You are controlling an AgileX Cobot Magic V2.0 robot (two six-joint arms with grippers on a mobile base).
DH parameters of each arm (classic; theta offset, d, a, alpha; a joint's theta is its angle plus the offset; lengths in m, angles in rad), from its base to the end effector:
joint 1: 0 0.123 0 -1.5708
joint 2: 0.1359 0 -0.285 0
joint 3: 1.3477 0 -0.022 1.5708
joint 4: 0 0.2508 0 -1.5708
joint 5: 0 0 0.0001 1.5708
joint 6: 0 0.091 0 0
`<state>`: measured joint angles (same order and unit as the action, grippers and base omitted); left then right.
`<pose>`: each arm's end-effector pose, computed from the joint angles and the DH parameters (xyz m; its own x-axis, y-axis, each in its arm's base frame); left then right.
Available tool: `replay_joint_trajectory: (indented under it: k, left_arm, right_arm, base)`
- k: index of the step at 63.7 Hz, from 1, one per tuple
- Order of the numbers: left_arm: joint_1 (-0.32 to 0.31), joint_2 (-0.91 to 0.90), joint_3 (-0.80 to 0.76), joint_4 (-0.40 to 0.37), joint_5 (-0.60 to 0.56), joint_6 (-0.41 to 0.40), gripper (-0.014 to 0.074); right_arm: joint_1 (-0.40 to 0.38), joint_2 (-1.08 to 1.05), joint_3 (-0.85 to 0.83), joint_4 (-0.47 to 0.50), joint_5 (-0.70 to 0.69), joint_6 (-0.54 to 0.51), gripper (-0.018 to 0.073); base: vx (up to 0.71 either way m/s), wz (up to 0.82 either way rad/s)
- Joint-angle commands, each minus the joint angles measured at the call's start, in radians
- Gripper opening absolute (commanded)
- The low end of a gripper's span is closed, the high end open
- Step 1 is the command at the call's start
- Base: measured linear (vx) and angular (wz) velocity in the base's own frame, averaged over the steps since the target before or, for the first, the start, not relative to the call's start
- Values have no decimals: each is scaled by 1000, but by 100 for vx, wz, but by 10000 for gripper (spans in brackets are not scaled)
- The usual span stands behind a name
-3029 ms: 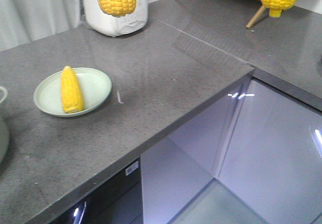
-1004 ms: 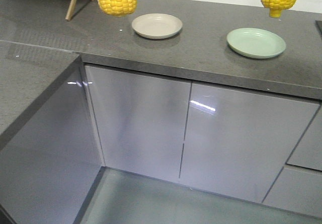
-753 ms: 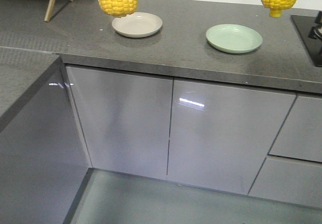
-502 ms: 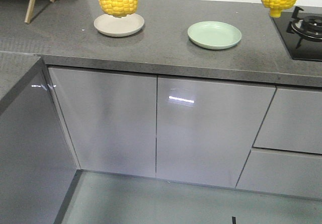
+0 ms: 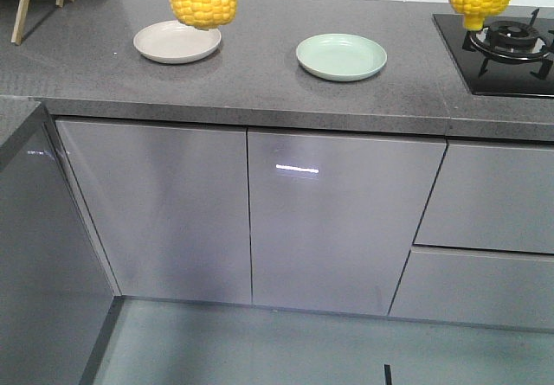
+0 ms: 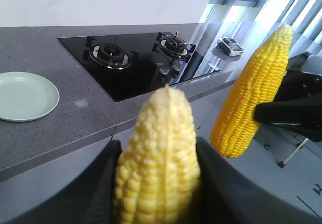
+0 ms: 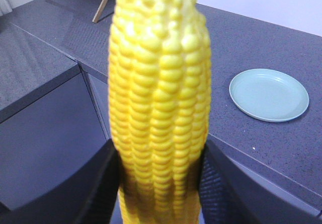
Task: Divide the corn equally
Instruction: 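Drive the base toward the counter with the two empty plates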
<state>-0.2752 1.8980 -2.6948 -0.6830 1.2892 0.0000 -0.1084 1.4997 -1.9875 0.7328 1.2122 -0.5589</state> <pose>0.3100 -0.1449 0.5623 -0.4734 -0.0486 -0.8795 0.6805 0.6139 -0.4002 0.2827 0.0266 0.5264 -0.3721 -0.1558 -0.9150 -0.5644 0.8206 0.0898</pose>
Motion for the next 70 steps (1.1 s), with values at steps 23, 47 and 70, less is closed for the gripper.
replay_joint_trajectory:
  k: [23, 47, 70]
  left_arm:
    - [0, -41, -19, -35, -35, 0, -6]
    - [0, -41, -19, -35, -35, 0, -6]
    - [0, -41, -19, -35, -35, 0, -6]
  right_arm:
    - [-8, -29, -27, 41, -57, -7, -6]
    - [-8, -29, -27, 41, -57, -7, -6]
    - [-8, -29, -27, 41, -57, -7, -6]
  base:
    - [2, -8]
    - [4, -6]
    - [6, -4]
